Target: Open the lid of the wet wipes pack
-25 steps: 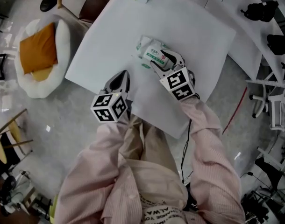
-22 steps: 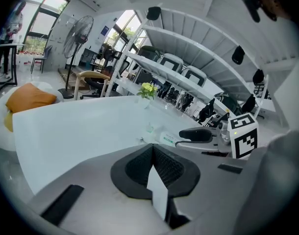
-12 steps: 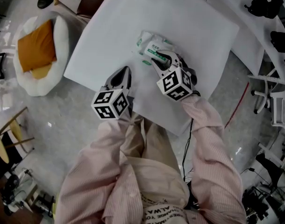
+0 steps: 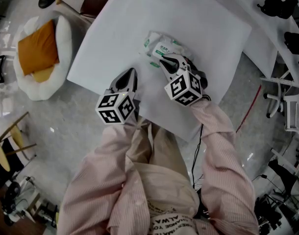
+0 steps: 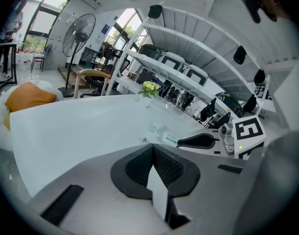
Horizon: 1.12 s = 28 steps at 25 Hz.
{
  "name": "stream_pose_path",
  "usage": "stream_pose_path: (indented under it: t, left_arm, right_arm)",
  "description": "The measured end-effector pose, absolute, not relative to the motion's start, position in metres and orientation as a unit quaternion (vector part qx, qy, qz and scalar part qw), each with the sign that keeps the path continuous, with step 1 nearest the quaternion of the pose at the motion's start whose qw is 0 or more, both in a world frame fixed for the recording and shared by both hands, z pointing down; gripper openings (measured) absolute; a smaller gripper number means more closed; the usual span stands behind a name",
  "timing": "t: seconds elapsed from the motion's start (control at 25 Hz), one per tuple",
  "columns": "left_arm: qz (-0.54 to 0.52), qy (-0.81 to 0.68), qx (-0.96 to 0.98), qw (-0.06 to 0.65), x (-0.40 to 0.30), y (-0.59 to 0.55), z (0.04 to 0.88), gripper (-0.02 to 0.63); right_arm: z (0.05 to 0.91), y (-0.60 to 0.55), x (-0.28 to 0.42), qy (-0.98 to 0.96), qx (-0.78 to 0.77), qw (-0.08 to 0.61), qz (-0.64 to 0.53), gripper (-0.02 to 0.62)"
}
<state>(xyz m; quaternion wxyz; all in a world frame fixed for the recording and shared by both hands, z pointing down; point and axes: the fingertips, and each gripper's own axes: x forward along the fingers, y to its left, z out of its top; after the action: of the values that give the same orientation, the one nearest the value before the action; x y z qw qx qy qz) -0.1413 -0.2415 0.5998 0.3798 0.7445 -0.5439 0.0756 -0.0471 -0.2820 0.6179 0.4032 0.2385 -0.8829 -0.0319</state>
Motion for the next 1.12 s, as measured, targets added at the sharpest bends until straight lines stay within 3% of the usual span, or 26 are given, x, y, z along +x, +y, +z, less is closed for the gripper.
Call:
stream_pose_path:
  t: [0.64, 1.12]
  left_arm:
    - [0.079, -0.533, 0.758, 0.367, -0.132, -0.251, 0.589, -0.002]
    - [0.079, -0.529, 0.764, 0.362, -0.126, -0.256, 0.582, -0.002]
  right_arm:
    - [0.603, -0.285, -0.046, -0.893, 0.253, 0.372, 0.012, 0.008]
    - [0.594, -0.293, -0.037, -0.898, 0.296, 0.304, 0.114, 0.008]
